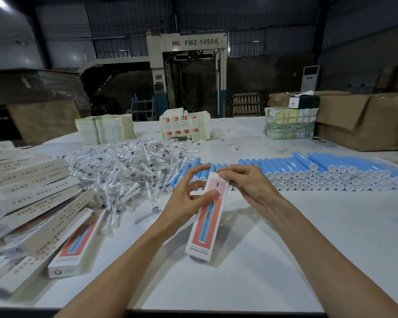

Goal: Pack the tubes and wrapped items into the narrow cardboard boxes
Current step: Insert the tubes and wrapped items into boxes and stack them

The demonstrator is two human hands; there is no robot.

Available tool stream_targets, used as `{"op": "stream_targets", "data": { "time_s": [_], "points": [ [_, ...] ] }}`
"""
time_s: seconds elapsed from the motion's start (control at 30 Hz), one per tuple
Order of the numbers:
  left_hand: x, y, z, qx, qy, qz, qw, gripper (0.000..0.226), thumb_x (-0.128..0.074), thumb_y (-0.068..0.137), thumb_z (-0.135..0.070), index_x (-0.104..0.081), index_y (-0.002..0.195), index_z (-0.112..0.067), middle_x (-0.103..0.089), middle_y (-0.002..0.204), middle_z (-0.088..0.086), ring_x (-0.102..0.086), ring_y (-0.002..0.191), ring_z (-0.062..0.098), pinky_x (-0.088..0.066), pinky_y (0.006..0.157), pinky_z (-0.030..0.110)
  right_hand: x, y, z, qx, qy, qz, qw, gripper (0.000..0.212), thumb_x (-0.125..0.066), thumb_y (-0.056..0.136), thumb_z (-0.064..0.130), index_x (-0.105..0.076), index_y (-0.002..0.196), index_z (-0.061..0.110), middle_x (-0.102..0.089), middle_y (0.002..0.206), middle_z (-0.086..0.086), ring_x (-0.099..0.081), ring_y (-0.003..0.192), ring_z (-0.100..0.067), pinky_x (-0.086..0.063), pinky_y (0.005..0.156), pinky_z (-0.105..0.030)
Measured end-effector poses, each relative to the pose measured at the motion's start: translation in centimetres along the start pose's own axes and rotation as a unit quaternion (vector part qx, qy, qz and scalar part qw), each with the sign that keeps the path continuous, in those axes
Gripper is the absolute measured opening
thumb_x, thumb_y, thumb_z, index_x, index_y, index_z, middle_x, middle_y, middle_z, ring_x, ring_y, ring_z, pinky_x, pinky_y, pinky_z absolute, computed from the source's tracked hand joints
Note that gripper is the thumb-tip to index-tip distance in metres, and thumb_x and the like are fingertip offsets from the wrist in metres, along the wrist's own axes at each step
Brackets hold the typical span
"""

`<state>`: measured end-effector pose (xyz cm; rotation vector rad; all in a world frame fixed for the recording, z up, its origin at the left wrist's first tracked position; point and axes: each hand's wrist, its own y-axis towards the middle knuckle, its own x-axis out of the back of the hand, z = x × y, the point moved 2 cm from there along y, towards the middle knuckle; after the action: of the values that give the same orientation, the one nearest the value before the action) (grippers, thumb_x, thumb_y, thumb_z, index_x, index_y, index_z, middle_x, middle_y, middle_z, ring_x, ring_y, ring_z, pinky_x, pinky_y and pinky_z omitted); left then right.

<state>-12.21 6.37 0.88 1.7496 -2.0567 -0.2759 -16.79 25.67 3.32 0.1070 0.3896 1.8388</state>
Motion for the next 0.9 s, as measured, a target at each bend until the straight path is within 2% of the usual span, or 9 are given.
{"op": "stream_targets", "data": {
  "time_s": [0.17,0.27,0.37,0.53,0.7,0.8,0.87,0.9],
  "points": [
    [0.01,-0.16,-0.21,-0.006,0.019,-0.007,1.000,0.058,-0.079,0.094,-0.037,-0.054,0.145,-0.047,-0.075,0.125,-0.017,-0.074,0.115,0.014,-0.066,0.087,0.037,0.08,-0.01,0.04,0.002,-0.031,0.010,0.999,0.010,-0.074,0.092,0.004,-0.084,0.091,0.007,-0.078,0.093,-0.014,-0.074,0.089,-0.019,-0.057,0.082,-0.024],
    [0.03,-0.23,-0.14,-0.006,0.019,-0.001,1.000,0.057,-0.079,0.096,-0.034,-0.055,0.147,-0.044,-0.078,0.122,-0.007,-0.076,0.111,0.021,-0.066,0.089,0.042,0.37,0.08,-0.10,-0.020,-0.038,0.011,0.999,0.010,-0.073,0.092,0.004,-0.083,0.092,0.006,-0.078,0.097,-0.018,-0.074,0.091,-0.021,-0.060,0.083,-0.028],
    [-0.03,-0.29,-0.18,-0.012,0.022,0.003,1.000,0.056,-0.079,0.097,-0.032,-0.057,0.147,-0.043,-0.077,0.125,-0.008,-0.075,0.114,0.021,-0.066,0.090,0.046,0.52,-0.05,-0.24,-0.057,-0.032,0.024,0.998,0.008,-0.073,0.092,0.007,-0.081,0.095,0.007,-0.077,0.093,-0.012,-0.074,0.089,-0.017,-0.060,0.075,-0.027],
    [-0.12,-0.10,0.19,-0.006,0.020,-0.002,1.000,0.052,-0.077,0.099,-0.029,-0.061,0.147,-0.039,-0.079,0.120,0.000,-0.076,0.110,0.025,-0.064,0.095,0.050,0.70,-0.13,0.18,-0.022,-0.052,0.049,0.997,0.009,-0.071,0.095,0.008,-0.079,0.094,0.005,-0.074,0.104,-0.020,-0.074,0.097,-0.022,-0.060,0.082,-0.030],
    [0.03,-0.08,-0.02,-0.011,0.003,-0.012,1.000,0.044,-0.078,0.096,-0.035,-0.064,0.138,-0.042,-0.080,0.112,0.000,-0.078,0.101,0.022,-0.062,0.083,0.032,0.69,-0.10,0.19,-0.010,-0.051,0.075,0.996,0.014,-0.075,0.095,0.013,-0.079,0.103,0.003,-0.076,0.110,-0.019,-0.074,0.107,-0.030,-0.059,0.091,-0.033],
    [0.16,-0.06,0.16,-0.010,-0.011,-0.011,1.000,0.042,-0.078,0.097,-0.034,-0.064,0.136,-0.040,-0.080,0.111,0.002,-0.078,0.100,0.022,-0.062,0.081,0.031,0.47,0.09,-0.25,0.010,-0.108,0.040,0.993,0.014,-0.081,0.091,0.022,-0.081,0.099,0.010,-0.078,0.102,-0.015,-0.073,0.105,-0.036,-0.058,0.098,-0.044],
    [0.18,0.00,0.26,-0.009,-0.014,-0.009,1.000,0.042,-0.079,0.098,-0.031,-0.064,0.136,-0.037,-0.080,0.112,0.003,-0.078,0.100,0.023,-0.062,0.081,0.033,0.51,0.20,-0.32,0.019,-0.131,0.032,0.991,0.011,-0.082,0.090,0.025,-0.082,0.096,0.015,-0.079,0.098,-0.011,-0.073,0.099,-0.033,-0.058,0.094,-0.043],
    [0.17,0.03,0.30,-0.008,-0.015,-0.008,1.000,0.041,-0.079,0.098,-0.031,-0.064,0.136,-0.036,-0.080,0.112,0.003,-0.078,0.100,0.023,-0.062,0.082,0.034,0.55,0.19,-0.22,0.023,-0.138,0.034,0.990,0.011,-0.082,0.090,0.027,-0.082,0.095,0.016,-0.079,0.096,-0.011,-0.073,0.093,-0.028,-0.058,0.090,-0.038]
  ]
}}
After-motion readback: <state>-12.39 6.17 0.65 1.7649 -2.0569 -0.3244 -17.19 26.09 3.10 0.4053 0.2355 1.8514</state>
